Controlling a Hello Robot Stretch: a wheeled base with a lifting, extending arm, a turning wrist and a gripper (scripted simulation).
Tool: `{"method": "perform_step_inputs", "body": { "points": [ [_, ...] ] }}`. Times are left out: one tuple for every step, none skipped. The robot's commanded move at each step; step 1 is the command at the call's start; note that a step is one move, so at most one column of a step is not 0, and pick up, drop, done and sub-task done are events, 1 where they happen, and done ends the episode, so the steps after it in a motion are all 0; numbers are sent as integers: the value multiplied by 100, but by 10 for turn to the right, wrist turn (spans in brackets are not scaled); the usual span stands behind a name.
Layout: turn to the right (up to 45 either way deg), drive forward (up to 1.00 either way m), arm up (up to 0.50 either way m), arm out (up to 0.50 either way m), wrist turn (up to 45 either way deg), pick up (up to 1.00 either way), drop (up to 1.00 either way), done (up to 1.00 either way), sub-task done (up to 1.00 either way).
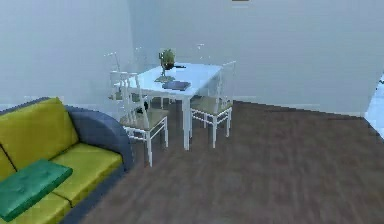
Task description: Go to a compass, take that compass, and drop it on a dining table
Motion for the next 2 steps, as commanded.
{"method": "perform_step_inputs", "body": {
  "points": [
    [0, 100, 0, 0, 0, 0, 0, 0, 0],
    [30, 0, 0, 0, 0, 0, 0, 0, 0]
  ]
}}
